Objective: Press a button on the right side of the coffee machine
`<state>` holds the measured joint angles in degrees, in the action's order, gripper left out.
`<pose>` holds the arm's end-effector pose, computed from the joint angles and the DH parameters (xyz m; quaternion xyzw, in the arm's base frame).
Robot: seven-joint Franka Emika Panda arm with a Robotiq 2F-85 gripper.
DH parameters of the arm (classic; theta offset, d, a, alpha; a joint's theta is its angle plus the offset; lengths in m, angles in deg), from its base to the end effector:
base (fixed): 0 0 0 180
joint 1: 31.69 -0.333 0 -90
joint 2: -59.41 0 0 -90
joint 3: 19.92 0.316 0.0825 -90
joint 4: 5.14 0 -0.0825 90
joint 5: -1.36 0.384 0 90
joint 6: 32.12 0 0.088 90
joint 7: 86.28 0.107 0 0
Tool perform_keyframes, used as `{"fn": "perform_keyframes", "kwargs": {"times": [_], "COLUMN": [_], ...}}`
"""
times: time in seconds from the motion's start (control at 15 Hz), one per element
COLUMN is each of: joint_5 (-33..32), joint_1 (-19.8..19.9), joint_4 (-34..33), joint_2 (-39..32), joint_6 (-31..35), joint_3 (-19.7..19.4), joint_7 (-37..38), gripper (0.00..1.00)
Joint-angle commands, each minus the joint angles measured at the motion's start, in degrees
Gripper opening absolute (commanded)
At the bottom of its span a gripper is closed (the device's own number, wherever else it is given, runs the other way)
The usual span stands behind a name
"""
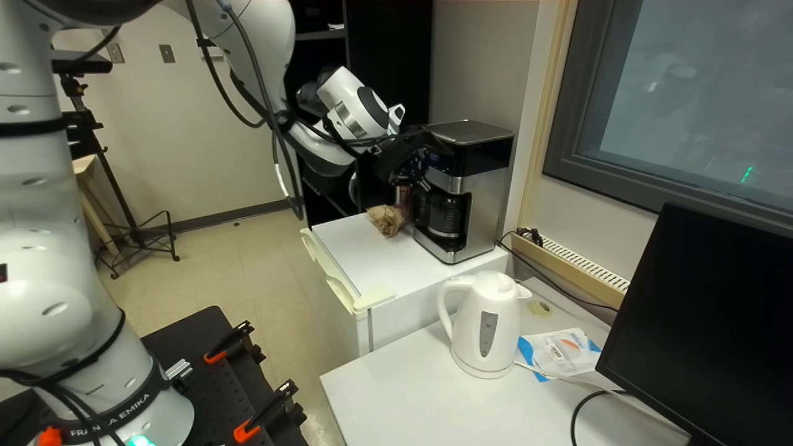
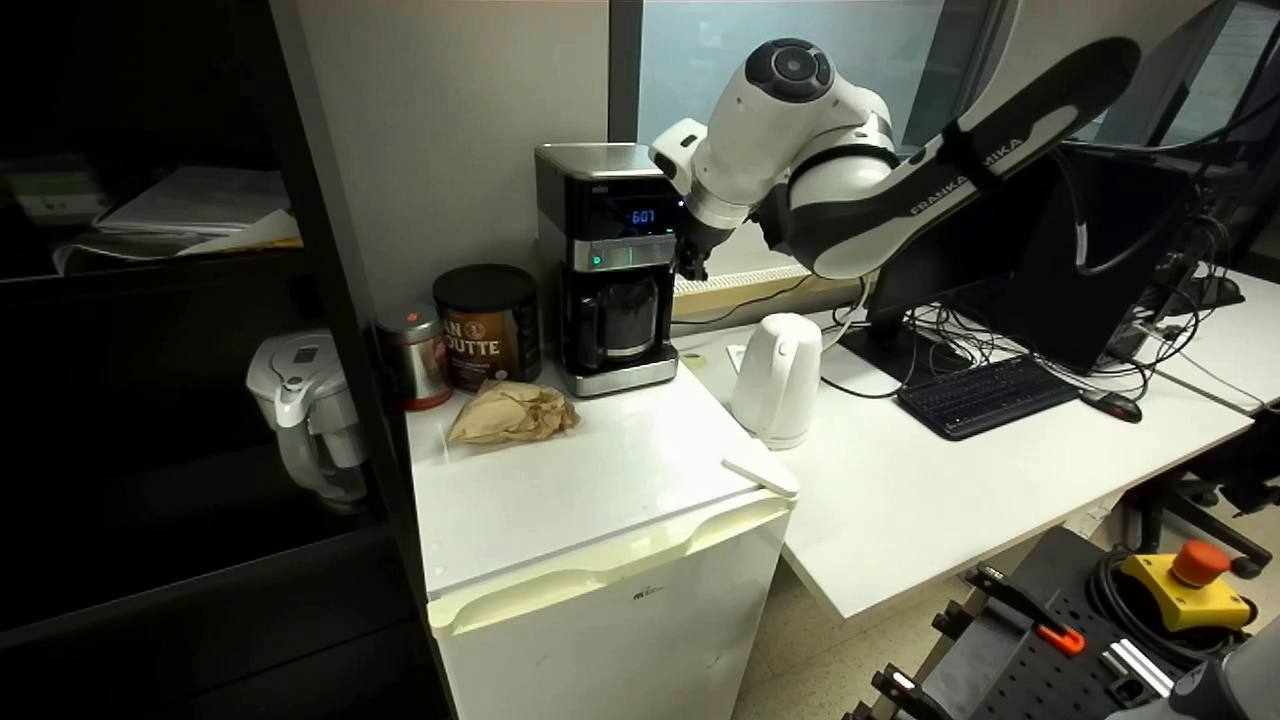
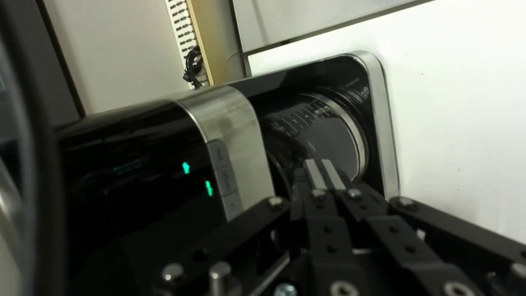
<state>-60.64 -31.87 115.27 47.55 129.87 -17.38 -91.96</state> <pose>0.5940 0.0722 0.3594 0.7961 0.4908 0.2145 0.2815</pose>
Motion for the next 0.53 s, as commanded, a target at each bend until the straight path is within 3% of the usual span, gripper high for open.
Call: {"fn": "perform_keyframes", "kwargs": {"times": [0.0,0.47], "joint_5": [-1.84,-9.64], "joint_1": [-0.25,-0.89], "joint_4": [6.9,16.84], "joint_2": [5.81,14.61], "joint_6": [1.72,1.41], "joint_3": [0.63,1.73], "joint_7": [-0.79,1.81], "gripper": [0.0,0.0]}}
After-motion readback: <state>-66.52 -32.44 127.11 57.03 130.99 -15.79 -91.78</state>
